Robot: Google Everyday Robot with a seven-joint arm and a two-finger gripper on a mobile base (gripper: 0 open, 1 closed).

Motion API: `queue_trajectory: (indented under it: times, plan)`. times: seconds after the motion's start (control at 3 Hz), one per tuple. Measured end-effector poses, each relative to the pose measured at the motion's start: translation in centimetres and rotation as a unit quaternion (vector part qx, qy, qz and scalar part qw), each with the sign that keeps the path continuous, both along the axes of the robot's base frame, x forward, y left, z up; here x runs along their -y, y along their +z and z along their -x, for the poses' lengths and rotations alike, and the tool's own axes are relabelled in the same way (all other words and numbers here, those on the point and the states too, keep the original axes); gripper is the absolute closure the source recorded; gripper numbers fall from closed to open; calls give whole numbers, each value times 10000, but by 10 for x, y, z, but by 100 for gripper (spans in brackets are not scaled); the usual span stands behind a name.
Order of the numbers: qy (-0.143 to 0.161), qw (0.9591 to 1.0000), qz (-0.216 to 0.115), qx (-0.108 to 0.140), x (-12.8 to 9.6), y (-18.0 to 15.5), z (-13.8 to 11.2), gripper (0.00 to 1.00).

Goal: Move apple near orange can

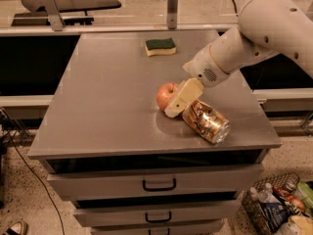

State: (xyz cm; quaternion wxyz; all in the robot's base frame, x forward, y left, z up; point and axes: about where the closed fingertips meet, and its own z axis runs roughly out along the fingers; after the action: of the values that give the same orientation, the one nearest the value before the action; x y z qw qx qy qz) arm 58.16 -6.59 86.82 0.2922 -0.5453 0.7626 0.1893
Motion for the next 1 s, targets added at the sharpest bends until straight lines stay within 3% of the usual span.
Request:
queue_trajectory:
  times: [0.33, 0.67, 1.0]
  plan:
    - [-178, 9983, -537, 156, 12, 16, -14, 0]
    - [-421, 9893, -1312, 481, 46, 44, -39, 0]
    - [-633, 9752, -1816, 1097, 83, 84, -64, 0]
